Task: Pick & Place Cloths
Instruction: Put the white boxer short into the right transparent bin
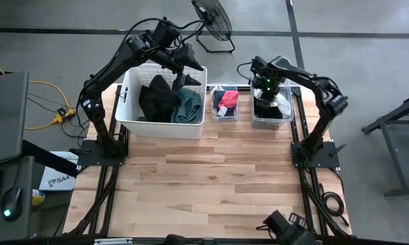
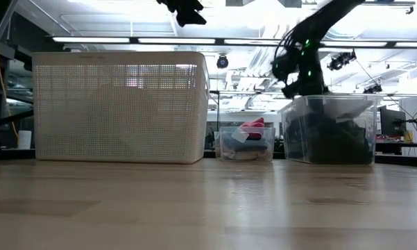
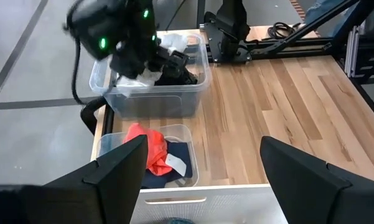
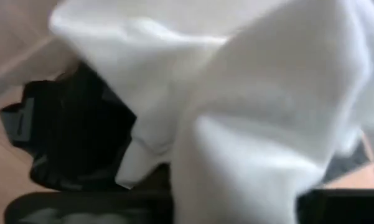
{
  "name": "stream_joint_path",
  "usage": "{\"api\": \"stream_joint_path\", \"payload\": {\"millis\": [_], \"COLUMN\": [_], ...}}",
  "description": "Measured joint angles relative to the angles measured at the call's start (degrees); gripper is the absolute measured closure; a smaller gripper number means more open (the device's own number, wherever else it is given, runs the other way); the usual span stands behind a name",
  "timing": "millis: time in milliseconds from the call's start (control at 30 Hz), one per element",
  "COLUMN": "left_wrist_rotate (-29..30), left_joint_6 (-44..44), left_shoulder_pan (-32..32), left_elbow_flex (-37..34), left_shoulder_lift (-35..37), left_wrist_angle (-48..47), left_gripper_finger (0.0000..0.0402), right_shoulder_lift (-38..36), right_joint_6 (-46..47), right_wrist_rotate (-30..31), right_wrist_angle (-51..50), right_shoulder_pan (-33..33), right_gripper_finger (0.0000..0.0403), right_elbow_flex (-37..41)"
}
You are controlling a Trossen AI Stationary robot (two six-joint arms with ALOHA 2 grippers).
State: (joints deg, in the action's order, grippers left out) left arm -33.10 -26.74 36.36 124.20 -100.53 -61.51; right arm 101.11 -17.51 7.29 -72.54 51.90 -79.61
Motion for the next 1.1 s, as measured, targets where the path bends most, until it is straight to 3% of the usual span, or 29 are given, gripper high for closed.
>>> {"api": "stream_joint_path", "payload": {"millis": [400,500,767,900,1033,1100], "left_wrist_rotate": [0.2,0.2,0.4,0.5,0.6,0.7], "left_joint_6": [0.0,0.1,0.8,1.0,1.1,1.1], "left_shoulder_pan": [0.0,0.0,0.0,0.0,0.0,0.0], "left_elbow_flex": [0.0,0.0,0.0,0.0,0.0,0.0], "left_shoulder_lift": [0.0,0.0,0.0,0.0,0.0,0.0], "left_wrist_angle": [0.0,0.0,0.0,0.0,-0.1,-0.1], "left_gripper_finger": [0.0097,0.0097,0.0097,0.0097,0.0097,0.0097], "right_shoulder_lift": [-11.8,-12.2,-12.1,-12.3,-12.5,-12.5], "right_joint_6": [2.3,3.7,10.1,9.2,9.7,11.2], "right_wrist_rotate": [-1.2,1.4,13.7,6.9,-4.0,-6.4], "right_wrist_angle": [2.5,3.1,2.2,0.6,1.5,2.8], "right_shoulder_pan": [-1.6,-1.7,-2.2,-2.7,-2.8,-2.8], "right_gripper_finger": [0.0299,0.0265,0.0127,0.0092,0.0079,0.0078], "right_elbow_flex": [0.0,-0.1,-0.1,-0.1,-0.2,-0.2]}}
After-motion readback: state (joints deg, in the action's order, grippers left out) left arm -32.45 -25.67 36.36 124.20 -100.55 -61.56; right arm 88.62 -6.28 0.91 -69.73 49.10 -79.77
